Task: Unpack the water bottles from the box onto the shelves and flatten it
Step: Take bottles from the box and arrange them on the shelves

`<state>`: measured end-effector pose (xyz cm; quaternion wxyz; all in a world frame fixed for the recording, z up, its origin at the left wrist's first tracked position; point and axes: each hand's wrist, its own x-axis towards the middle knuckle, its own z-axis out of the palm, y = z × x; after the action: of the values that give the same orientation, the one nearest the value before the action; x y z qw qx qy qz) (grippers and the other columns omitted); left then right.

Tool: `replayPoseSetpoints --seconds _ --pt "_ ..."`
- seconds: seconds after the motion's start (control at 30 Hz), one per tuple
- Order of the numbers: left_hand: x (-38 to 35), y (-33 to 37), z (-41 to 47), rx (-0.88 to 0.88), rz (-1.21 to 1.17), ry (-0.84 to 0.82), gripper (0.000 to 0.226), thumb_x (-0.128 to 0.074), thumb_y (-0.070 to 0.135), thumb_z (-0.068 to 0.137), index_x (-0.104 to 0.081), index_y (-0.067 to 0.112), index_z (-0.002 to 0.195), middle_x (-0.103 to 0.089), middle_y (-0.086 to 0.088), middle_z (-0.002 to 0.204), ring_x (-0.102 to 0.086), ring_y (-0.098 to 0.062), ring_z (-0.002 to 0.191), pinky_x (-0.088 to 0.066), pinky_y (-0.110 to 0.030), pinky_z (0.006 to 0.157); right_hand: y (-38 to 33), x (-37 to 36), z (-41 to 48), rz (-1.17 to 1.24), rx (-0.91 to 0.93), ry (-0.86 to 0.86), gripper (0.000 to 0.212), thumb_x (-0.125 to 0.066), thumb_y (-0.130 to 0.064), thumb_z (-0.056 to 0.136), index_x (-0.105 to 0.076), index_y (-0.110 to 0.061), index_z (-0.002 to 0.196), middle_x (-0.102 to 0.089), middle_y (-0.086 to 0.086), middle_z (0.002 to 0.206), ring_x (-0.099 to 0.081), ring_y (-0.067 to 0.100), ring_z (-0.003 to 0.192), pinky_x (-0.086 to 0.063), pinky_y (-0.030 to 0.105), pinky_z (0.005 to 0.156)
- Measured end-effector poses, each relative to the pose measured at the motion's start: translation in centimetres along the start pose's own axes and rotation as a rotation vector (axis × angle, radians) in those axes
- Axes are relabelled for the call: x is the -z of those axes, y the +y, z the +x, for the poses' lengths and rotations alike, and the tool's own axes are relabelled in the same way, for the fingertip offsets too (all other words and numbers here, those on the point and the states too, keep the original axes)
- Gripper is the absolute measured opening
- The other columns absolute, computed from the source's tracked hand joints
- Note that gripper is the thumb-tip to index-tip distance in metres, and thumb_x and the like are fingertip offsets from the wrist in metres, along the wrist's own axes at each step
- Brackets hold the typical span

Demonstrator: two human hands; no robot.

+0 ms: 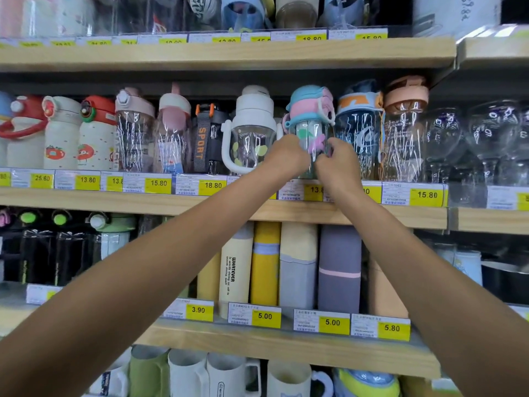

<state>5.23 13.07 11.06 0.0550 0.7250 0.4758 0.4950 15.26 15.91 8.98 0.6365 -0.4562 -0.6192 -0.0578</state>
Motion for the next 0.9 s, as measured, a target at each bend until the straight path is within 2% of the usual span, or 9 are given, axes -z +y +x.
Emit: replayPoseSetpoints --seconds 0.13,0.23,0.37,0.43,0.5,0.57,0.73,0.83,0.9 --pt "-0.37 -0.13 0.05 -0.012 0.021 -0.033 0.022 -0.038 -0.006 0.085 -0.031 0.007 0.068 -0.031 -0.006 0.068 -0.031 -0.021 0.062 -0.021 -0.027 0.048 -0.28 -0.11 -0.12 0.016 0.018 -0.005 0.034 -0.039 0.007 0.078 -0.026 -0.019 0.06 -0.032 0.002 0.076 -0.031 0.02 0.073 -0.017 0.027 0.048" --pt "-0.35 -0.07 -0.05 -0.039 0.101 -0.03 0.012 -0.041 -0.002 0.088 -0.047 0.006 0.08 -0.05 -0.013 0.079 -0.05 -0.031 0.081 -0.038 -0.03 0.06 -0.48 -0.15 -0.3 0.009 0.044 0.001 0.037 -0.04 0.007 0.077 -0.026 -0.022 0.059 -0.025 -0.002 0.068 -0.03 0.019 0.073 -0.017 0.024 0.048" --pt "-0.09 -0.1 0.15 -0.037 0.155 -0.014 0.026 -0.043 0.0 0.086 -0.057 -0.003 0.108 -0.058 -0.023 0.116 -0.057 -0.036 0.106 -0.048 -0.039 0.084 -0.55 -0.28 -0.4 0.023 0.043 0.024 0.036 -0.04 0.007 0.078 -0.026 -0.021 0.06 -0.035 0.004 0.081 -0.04 0.023 0.075 -0.048 0.039 0.066" --pt "-0.07 -0.15 0.08 -0.054 0.16 -0.014 0.026 -0.043 -0.001 0.085 -0.057 -0.003 0.107 -0.058 -0.023 0.114 -0.057 -0.036 0.105 -0.048 -0.039 0.083 -0.49 -0.39 -0.37 0.022 0.041 0.025 0.036 -0.04 0.007 0.078 -0.026 -0.021 0.06 -0.036 0.007 0.086 -0.04 0.023 0.073 -0.045 0.038 0.06" --pt "-0.12 -0.28 0.08 -0.081 0.174 -0.011 0.02 -0.043 -0.001 0.084 -0.056 0.001 0.099 -0.057 -0.019 0.103 -0.056 -0.033 0.094 -0.045 -0.036 0.075 -0.43 -0.42 -0.31 0.001 0.041 0.035 0.036 -0.04 0.007 0.079 -0.025 -0.02 0.06 -0.035 0.004 0.082 -0.034 0.022 0.07 -0.025 0.027 0.049" --pt "-0.2 -0.45 0.02 -0.105 0.198 0.006 0.011 -0.043 -0.001 0.084 -0.05 0.005 0.09 -0.052 -0.012 0.093 -0.05 -0.028 0.084 -0.04 -0.031 0.068 -0.34 -0.37 -0.27 0.007 0.036 0.034 0.034 -0.04 0.006 0.079 -0.026 -0.019 0.06 -0.037 0.006 0.085 -0.032 0.022 0.071 -0.018 0.027 0.049" --pt "-0.59 -0.44 0.08 -0.135 0.195 0.009 0.011 -0.042 -0.001 0.083 -0.049 0.006 0.088 -0.052 -0.011 0.088 -0.052 -0.028 0.084 -0.046 -0.035 0.074 -0.26 -0.3 -0.33 0.015 0.017 0.033 0.011 -0.04 0.004 0.081 -0.046 -0.004 0.076 -0.044 0.012 0.087 -0.038 0.025 0.075 -0.027 0.031 0.061" --pt "-0.52 -0.38 0.09 -0.126 0.196 0.011 0.009 -0.042 0.0 0.084 -0.048 0.006 0.088 -0.051 -0.011 0.087 -0.05 -0.027 0.082 -0.043 -0.034 0.071 -0.24 -0.32 -0.38 0.019 -0.003 0.065 0.027 -0.041 0.001 0.088 -0.055 0.009 0.109 -0.057 0.019 0.107 -0.052 0.035 0.096 -0.044 0.04 0.08" --pt "-0.44 -0.39 0.02 -0.129 0.207 0.012 0.006 -0.044 0.003 0.086 -0.048 0.006 0.089 -0.051 -0.011 0.088 -0.05 -0.027 0.082 -0.042 -0.034 0.07 -0.13 -0.21 -0.39 0.024 0.002 0.076 0.031 -0.041 0.001 0.089 -0.052 0.012 0.116 -0.058 0.023 0.115 -0.053 0.037 0.105 -0.044 0.046 0.09"
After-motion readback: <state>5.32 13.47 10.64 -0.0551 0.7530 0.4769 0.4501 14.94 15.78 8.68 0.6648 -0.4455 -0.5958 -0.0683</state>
